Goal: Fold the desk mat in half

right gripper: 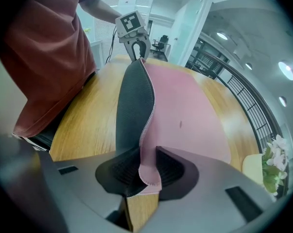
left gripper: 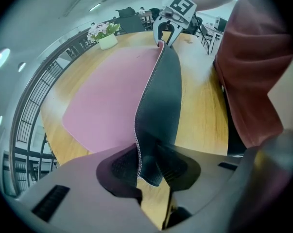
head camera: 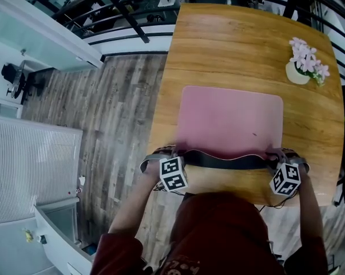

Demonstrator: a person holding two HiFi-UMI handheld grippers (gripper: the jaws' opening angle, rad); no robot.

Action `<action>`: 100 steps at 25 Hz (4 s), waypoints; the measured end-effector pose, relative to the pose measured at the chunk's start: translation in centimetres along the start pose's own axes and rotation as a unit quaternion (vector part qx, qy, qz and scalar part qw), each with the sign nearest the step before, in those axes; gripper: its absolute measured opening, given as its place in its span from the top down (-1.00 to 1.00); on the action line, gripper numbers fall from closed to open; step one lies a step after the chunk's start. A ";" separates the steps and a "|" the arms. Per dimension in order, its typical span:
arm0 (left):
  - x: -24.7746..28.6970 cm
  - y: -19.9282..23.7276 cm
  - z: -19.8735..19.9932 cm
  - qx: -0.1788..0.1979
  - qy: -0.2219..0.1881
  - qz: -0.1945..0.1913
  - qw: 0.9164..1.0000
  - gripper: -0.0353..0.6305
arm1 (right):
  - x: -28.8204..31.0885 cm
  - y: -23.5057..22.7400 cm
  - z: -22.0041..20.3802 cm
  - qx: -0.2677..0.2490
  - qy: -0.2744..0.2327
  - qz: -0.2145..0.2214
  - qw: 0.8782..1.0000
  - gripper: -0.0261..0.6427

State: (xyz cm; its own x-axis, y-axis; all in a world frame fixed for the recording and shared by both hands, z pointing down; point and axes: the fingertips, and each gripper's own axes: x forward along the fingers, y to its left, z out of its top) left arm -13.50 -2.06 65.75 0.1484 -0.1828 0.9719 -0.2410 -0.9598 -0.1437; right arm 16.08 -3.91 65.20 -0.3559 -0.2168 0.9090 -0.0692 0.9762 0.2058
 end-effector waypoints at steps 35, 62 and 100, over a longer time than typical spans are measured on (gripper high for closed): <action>1.1 5.2 0.6 -0.002 -0.010 0.036 0.999 0.78 | 1.1 -2.6 -1.9 0.045 0.063 -0.045 0.996 0.83; 2.2 12.0 1.6 0.000 -0.022 0.077 0.997 0.78 | 2.1 -7.9 -2.2 0.056 0.088 -0.098 0.990 0.83; 4.3 21.8 3.9 0.029 -0.034 0.124 0.991 0.78 | 4.5 -17.9 -2.8 0.051 0.115 -0.152 0.980 0.83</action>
State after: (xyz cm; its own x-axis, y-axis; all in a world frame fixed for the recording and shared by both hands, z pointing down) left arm -14.39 -24.60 66.12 0.1570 -0.4270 0.8905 -0.2221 -0.8939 -0.3894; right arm 18.32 -22.40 66.57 -0.0856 -0.4825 0.8717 -0.2366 0.8598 0.4526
